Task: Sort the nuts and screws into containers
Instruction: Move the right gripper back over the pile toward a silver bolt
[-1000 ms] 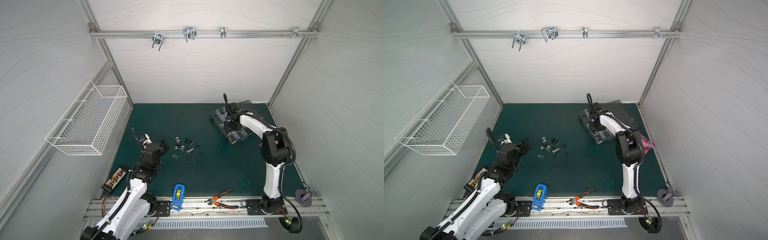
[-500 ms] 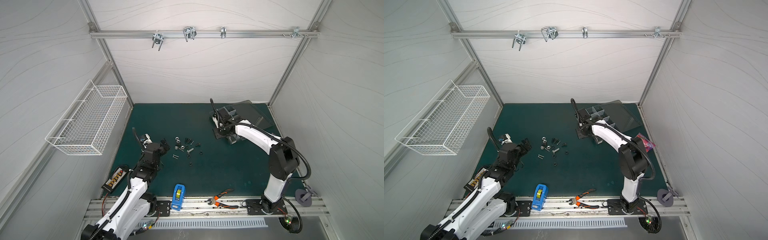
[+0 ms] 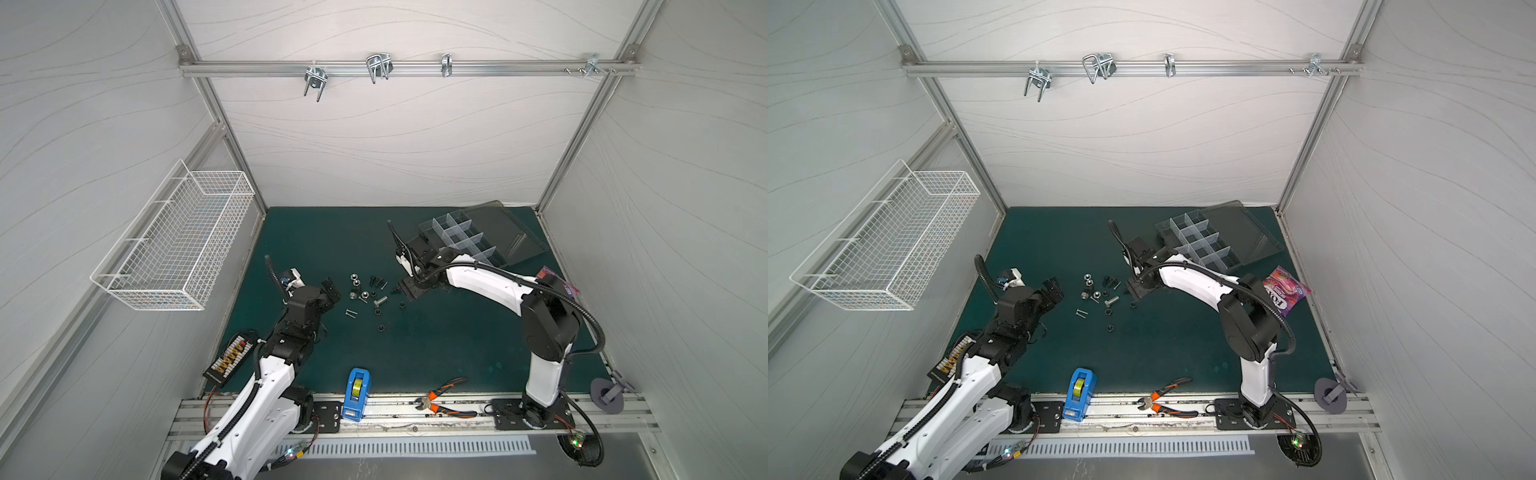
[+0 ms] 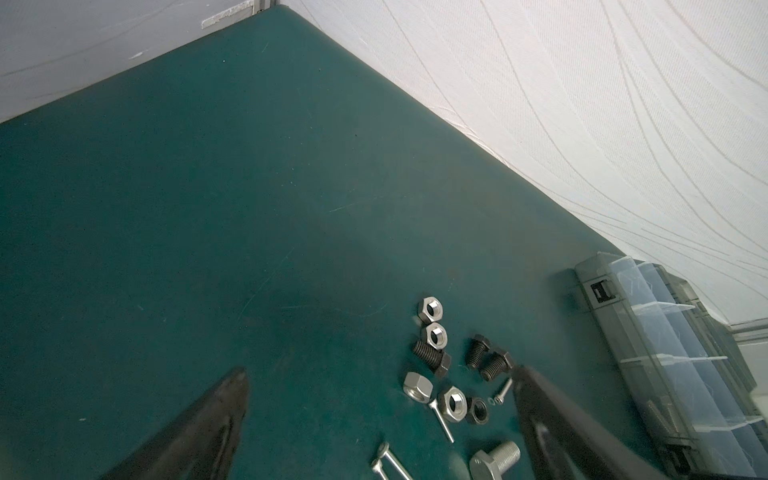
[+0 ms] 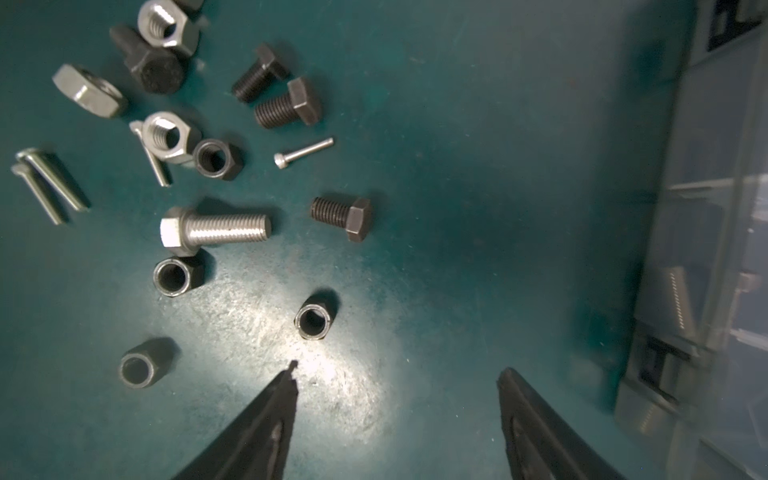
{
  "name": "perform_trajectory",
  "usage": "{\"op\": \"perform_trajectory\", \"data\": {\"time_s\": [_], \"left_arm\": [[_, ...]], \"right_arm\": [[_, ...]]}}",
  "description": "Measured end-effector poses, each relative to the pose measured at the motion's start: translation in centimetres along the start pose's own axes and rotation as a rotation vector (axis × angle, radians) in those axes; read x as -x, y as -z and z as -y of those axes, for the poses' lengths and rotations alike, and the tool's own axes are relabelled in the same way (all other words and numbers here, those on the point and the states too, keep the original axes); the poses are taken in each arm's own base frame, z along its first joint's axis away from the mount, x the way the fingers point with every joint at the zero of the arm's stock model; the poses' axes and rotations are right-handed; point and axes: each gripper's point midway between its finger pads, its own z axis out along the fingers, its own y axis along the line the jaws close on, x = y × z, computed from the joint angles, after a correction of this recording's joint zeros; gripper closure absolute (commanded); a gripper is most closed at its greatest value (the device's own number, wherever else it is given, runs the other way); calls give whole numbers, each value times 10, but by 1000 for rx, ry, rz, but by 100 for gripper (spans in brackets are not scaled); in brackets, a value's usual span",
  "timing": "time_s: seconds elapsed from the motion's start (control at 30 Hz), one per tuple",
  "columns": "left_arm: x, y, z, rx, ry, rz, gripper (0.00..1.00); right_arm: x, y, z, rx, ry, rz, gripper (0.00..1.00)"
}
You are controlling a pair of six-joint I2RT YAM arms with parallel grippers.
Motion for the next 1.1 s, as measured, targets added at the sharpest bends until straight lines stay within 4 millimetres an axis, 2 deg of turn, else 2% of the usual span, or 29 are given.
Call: {"op": "perform_trajectory", "data": {"time_s": [0.23,0.77,1.1], "left_arm": [[1,3,1,-9,5,3,0],[-1,4,-1,-3,3,-8,0],[-1,4,-1,-3,5,-8,0]], "right_arm": [[-2,-15,-14,-4,80,-22,27],[14,-29,-59,24,236,1,40],[14,-54,-70,30,282,-28,41]]}}
